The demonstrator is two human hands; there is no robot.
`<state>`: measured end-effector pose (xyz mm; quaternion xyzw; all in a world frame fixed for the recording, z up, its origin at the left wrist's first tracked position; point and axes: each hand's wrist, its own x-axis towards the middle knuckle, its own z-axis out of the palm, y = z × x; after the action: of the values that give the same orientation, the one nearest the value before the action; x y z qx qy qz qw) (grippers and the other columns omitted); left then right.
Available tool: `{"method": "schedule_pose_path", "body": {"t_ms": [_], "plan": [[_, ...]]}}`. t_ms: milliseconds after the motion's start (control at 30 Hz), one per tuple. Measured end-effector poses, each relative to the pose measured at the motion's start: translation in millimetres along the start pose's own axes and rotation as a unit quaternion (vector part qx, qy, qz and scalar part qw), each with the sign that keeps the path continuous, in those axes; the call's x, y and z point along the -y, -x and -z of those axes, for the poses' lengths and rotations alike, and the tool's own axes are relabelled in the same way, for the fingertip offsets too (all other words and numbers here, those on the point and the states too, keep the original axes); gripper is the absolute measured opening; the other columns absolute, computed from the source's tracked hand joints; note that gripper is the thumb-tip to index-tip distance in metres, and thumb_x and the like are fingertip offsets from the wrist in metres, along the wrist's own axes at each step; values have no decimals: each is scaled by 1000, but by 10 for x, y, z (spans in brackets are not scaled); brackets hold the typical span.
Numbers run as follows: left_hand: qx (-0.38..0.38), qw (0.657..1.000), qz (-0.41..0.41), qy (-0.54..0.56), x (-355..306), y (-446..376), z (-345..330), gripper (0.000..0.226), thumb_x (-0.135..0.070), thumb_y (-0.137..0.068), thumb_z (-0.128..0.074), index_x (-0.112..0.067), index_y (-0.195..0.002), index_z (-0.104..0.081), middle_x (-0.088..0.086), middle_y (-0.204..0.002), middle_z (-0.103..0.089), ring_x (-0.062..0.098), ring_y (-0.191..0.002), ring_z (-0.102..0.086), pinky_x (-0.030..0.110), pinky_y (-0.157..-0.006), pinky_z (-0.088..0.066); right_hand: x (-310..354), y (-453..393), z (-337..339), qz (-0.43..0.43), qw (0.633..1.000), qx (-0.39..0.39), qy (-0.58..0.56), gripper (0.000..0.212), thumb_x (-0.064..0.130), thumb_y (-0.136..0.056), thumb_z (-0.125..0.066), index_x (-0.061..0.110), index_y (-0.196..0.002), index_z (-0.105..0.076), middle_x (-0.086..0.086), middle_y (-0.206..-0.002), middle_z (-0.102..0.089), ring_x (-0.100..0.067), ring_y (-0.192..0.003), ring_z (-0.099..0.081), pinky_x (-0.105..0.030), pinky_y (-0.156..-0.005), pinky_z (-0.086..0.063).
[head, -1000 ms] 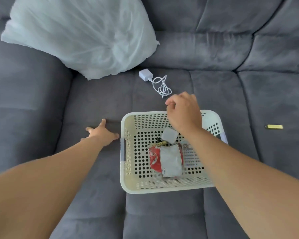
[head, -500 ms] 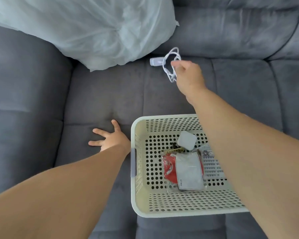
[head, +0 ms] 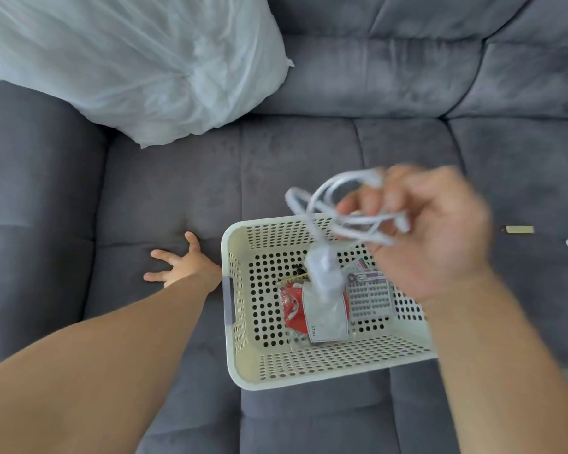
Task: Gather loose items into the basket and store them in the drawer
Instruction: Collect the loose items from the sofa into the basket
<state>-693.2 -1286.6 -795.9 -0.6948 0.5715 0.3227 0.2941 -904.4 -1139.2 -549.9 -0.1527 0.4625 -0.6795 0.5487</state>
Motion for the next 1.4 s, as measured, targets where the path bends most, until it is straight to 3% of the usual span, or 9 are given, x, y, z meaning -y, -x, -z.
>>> {"method": "schedule_pose_path", "body": {"t_ms": [100, 233, 333, 533, 667, 967, 1133, 1300, 1400], "plan": [[3, 999, -2, 53, 101, 194, 110, 89, -61, -92, -55, -58, -157, 6, 11, -167, 30, 61, -149, 15, 70, -117, -16, -583, 77, 34, -100, 961, 20, 258, 31, 14, -94, -54, 10, -68, -71, -17, -86, -73, -38, -92, -73, -60, -88, -61], [25, 956, -94, 276, 341, 729, 192, 50, -61, -101, -31, -40, -130, -67, 1, -163, -37, 28, -152, -27, 52, -122, -22, -1120, 179, 57, -245, 792, 72, 554, 29, 25, -109, -48, 19, -104, -76, 2, -86, -72, -16, -63, -61, -31, -64, -53], [94, 907, -157, 379, 442, 1330, 72, 41, -63, -98, -49, -34, -113, -74, -10, -117, -75, 15, -112, -68, 44, -99, -50, -1236, 277, 253, -196, 790, -44, 579, 27, 16, -107, -46, 22, -114, -72, 7, -115, -71, -6, -82, -64, -26, -70, -52], [72, 921, -133, 360, 431, 1992, -223, 50, -2, -88, -48, -40, -116, -63, -6, -95, -76, 24, -88, -74, 44, -76, -63, -847, 839, 614, -165, 812, -88, 553, 31, 10, -107, -44, 23, -111, -72, 6, -129, -70, -16, -119, -63, -37, -102, -50], [81, 912, -149, 373, 423, 2622, -214, 50, -2, -94, -51, -52, -97, -58, -9, -96, -75, 18, -89, -72, 34, -71, -57, -551, 1400, 948, -187, 797, -112, 563, 28, 21, -107, -45, 27, -115, -71, 11, -129, -68, -13, -117, -62, -34, -94, -48], [146, 909, -126, 370, -148, 3787, -668, 37, -15, -94, -55, -43, -117, -62, -6, -102, -78, 25, -94, -76, 49, -84, -62, 356, 2402, 1582, -195, 746, -119, 626, 26, 28, -107, -49, 25, -110, -75, 13, -109, -72, -10, -100, -67, -22, -73, -47], [144, 867, -34, 476, -445, 3810, -1492, 33, -15, -99, -52, -36, -125, -57, -2, -107, -74, 28, -97, -73, 54, -88, -61, 523, 2576, 2211, -258, 690, -108, 667, 31, 29, -104, -45, 32, -77, -60, 7, -92, -68, -21, -94, -61, -33, -68, -50], [202, 835, 63, 509, -561, 3681, -2131, 31, -22, -104, -56, -25, -135, -53, 1, -116, -70, 31, -107, -68, 51, -96, -55, 540, 2637, 2672, -307, 734, -165, 583, 27, 34, -104, -47, 30, -107, -74, 7, -116, -73, -22, -112, -63, -35, -88, -52], [95, 912, 72, 393, -681, 3803, -2209, 52, -19, -95, -59, -14, -144, -43, 11, -129, -60, 36, -112, -61, 50, -94, -53, 570, 2672, 2757, -312, 763, -191, 533, 20, 32, -104, -55, 28, -107, -74, 8, -115, -72, -19, -111, -65, -32, -87, -48]]}}
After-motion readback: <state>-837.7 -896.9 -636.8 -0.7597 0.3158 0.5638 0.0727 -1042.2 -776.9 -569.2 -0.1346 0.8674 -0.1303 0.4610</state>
